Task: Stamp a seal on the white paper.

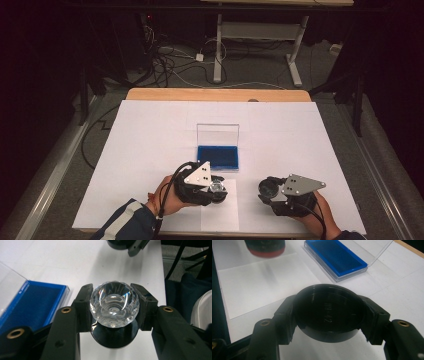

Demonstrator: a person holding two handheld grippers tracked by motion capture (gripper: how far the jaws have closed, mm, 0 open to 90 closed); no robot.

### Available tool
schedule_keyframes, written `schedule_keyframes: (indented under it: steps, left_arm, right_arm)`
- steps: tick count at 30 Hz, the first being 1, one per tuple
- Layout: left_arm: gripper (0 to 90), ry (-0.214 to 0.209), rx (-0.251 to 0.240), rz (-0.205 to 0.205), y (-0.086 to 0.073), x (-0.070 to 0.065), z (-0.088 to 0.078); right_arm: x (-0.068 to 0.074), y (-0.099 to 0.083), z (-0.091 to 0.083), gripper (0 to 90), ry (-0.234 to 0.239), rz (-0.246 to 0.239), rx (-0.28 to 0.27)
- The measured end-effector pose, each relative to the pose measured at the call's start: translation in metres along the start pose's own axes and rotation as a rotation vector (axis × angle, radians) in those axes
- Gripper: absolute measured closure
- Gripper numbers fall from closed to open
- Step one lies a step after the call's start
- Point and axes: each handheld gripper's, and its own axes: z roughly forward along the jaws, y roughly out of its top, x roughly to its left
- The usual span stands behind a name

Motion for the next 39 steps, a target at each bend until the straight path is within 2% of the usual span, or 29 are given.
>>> schedule_keyframes:
  steps: [3,5,7,15,31,36,39]
  left_arm:
    - [53.8,-0.012,0.014,0.004,-0.002,-0.001,0.004]
    - [53.8,-0.026,0.014,-0.008,-0.004,0.0,0.007]
    - [53.8,-0.02,0.022,-0.012,-0.006,-0.001,0.009]
    - [53.8,-0.048,0.016,-0.021,-0.007,0.0,0.015]
    - [53.8,-0.055,0.034,-0.016,-0.015,0.0,0.028]
    - [53.8,-0.075,0.068,-0.003,-0.015,-0.001,0.032]
    - [53.8,-0.071,0.08,0.0,-0.015,-0.002,0.033]
  right_arm:
    - [0.0,0.0,0.0,38.0,0.001,0.002,0.004]
    - [-0.001,0.0,0.0,38.0,0.001,0.001,0.003]
    - [-0.001,-0.001,0.0,38.0,0.001,0.004,0.004]
    - [0.0,-0.001,-0.001,38.0,0.001,0.006,0.011]
    - [0.001,-0.002,-0.001,38.0,0.003,0.002,0.018]
    - [0.001,-0.002,0.0,38.0,0.005,0.0,0.02]
    - [0.001,-0.002,0.0,38.0,0.006,-0.002,0.019]
